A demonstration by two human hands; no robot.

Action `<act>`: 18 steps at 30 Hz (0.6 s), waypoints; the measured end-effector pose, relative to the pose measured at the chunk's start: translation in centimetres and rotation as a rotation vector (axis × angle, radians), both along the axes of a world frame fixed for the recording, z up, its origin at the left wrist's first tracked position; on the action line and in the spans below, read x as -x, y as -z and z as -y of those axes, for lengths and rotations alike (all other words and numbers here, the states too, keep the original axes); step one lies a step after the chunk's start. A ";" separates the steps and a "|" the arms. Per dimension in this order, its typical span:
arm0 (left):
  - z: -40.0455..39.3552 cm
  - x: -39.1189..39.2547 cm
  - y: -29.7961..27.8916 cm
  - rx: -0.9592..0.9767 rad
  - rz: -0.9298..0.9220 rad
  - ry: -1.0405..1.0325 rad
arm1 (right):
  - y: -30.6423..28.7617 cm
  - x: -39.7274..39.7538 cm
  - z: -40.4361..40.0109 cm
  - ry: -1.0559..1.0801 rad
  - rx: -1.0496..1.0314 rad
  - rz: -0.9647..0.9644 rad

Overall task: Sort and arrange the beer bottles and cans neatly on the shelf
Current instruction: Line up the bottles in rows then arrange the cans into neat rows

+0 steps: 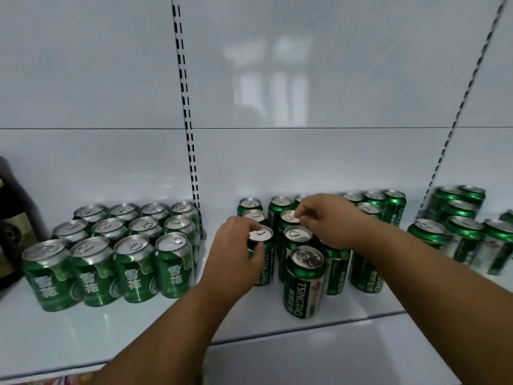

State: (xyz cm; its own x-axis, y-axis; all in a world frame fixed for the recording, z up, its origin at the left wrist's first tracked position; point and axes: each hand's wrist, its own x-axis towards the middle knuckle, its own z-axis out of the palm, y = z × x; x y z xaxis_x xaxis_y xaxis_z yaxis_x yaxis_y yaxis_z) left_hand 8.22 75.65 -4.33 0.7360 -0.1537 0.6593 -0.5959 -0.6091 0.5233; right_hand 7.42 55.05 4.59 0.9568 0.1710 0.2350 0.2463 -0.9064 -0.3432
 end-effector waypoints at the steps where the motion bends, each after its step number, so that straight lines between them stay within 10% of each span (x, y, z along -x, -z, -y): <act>1: 0.0 -0.3 -0.4 -0.039 0.001 -0.001 | 0.3 0.1 0.2 0.018 -0.004 0.008; 18: 6.4 -15.1 -7.9 -0.754 -0.298 0.034 | -0.5 -9.8 2.0 0.083 0.111 -0.111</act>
State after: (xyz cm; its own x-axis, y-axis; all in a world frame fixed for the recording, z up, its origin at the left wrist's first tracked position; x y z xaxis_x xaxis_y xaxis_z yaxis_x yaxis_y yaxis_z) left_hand 23.32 69.24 3.54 0.8512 -0.5040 0.1466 -0.5209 -0.8453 0.1188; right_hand 17.26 53.02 5.10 0.9878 0.1092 0.1109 0.1349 -0.9560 -0.2604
